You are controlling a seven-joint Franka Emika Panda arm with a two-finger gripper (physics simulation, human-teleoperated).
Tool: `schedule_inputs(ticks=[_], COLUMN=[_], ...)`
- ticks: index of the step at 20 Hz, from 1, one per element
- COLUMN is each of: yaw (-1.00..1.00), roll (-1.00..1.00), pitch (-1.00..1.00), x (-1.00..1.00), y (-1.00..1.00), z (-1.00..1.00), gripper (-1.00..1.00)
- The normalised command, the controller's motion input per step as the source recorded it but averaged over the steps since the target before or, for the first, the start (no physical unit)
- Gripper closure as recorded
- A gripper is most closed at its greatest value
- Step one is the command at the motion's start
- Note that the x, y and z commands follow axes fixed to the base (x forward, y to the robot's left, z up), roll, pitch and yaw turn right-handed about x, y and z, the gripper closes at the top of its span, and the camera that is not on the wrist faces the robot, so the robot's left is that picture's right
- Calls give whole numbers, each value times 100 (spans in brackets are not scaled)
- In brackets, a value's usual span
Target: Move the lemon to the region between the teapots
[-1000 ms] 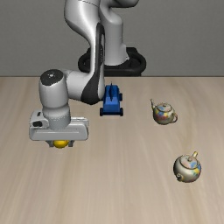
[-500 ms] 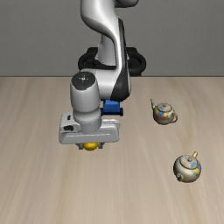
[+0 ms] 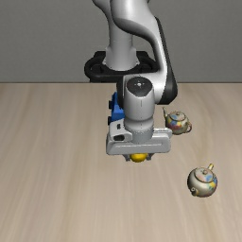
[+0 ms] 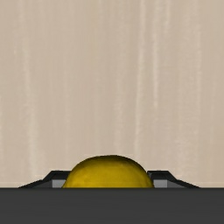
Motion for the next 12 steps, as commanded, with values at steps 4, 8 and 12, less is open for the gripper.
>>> schedule_inputs(ticks=[4,8,12], yaw=[0,0,0], roll=[0,0,0], pitch=[0,0,0], x=[0,0,0], y=[100,100,100], z=[0,0,0], gripper=[100,100,100])
